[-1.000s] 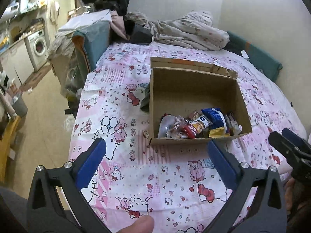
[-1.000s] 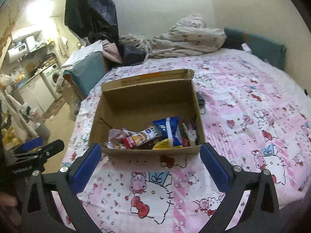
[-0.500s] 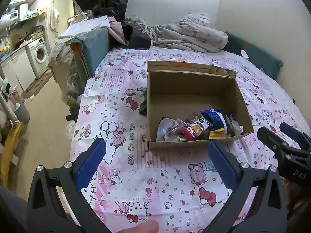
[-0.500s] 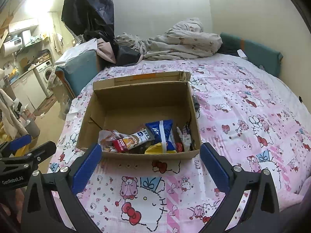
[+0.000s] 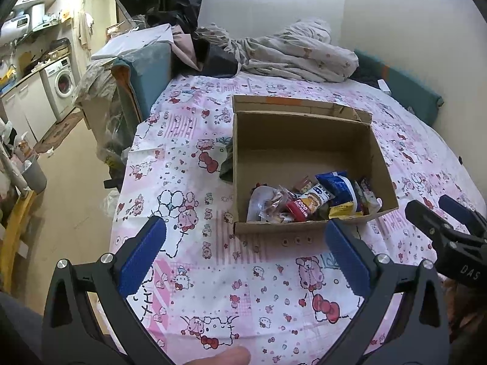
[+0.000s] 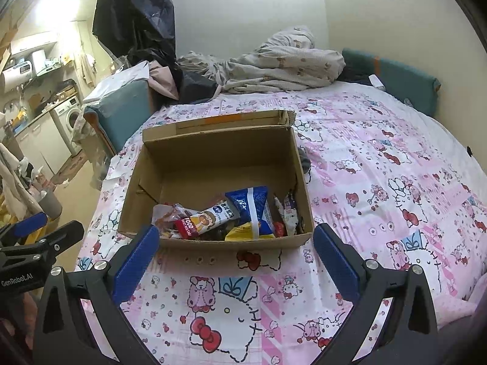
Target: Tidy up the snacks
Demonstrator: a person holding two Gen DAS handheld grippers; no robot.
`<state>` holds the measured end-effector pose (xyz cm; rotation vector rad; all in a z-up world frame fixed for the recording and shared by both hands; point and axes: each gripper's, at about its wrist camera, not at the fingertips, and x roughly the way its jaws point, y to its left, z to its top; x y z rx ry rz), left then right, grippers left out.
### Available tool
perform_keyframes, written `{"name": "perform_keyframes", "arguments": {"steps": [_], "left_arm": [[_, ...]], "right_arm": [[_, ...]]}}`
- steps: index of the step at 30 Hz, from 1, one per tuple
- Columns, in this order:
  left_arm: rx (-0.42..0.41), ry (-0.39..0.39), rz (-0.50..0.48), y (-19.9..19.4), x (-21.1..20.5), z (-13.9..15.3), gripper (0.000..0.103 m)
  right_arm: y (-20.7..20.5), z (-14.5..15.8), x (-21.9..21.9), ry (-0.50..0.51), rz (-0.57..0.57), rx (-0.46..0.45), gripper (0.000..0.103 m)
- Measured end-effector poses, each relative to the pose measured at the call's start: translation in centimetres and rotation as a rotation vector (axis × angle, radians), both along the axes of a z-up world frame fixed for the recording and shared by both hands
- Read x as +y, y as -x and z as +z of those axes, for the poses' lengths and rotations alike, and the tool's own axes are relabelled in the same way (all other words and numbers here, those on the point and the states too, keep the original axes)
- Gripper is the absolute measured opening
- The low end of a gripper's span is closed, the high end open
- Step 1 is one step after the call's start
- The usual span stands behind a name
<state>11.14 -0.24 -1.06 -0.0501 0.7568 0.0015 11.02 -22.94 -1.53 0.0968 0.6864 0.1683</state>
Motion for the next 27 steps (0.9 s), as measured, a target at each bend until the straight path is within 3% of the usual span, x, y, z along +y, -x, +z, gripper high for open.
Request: {"name": "perform_keyframes", "arguments": {"steps": [27], "left_arm": [[0.004, 0.019, 0.005, 0.15, 0.56, 0.22, 0.103]], "right_arm": [[-0.24, -0.13, 0.42, 0.007, 0.002, 0.001, 0.103]]}}
